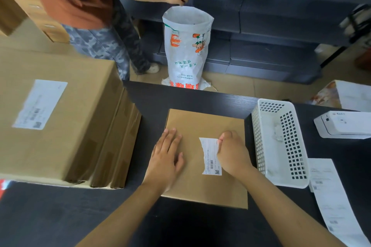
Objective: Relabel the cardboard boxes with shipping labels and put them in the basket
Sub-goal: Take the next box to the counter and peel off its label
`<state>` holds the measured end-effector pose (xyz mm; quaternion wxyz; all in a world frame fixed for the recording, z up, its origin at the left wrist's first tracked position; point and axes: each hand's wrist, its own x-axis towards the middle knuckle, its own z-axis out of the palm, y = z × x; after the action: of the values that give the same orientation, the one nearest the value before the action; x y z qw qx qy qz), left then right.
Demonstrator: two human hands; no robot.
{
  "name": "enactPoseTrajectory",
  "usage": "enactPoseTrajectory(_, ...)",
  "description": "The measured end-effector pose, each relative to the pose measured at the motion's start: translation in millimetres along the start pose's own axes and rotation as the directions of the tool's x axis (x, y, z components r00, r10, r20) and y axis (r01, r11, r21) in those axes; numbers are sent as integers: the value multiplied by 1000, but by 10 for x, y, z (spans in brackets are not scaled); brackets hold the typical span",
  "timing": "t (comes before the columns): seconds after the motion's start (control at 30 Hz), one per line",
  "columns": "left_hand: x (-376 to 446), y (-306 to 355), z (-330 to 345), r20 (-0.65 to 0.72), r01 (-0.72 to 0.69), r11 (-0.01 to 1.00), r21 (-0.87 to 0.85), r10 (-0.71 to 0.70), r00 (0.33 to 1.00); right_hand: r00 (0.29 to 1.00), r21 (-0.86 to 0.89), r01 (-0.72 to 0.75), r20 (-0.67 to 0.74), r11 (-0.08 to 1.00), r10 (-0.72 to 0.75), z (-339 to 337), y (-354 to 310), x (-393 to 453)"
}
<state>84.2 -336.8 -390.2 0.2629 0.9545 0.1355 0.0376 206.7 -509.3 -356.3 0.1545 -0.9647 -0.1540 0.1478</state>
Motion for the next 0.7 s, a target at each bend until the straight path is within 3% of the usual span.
enactPoseTrajectory(0.17,-4,4,0,-15,2,1000,10,-2,1000,997,183,6,-78,983,8,14,92,-49)
enactPoseTrajectory(0.3,-9,2,-6,5,11,1000,24,-11,1000,997,58,22,-69,998,-18,16,48,2)
enactPoseTrajectory(0.5,-12,17,-15,27,31,999,38,-32,999,998,-232,34,57,972,-21,0,-58,44)
enactPoseTrajectory(0.7,-19,27,-12,23,55,997,51,-56,998,963,-113,170,229,979,-141,-105,14,1)
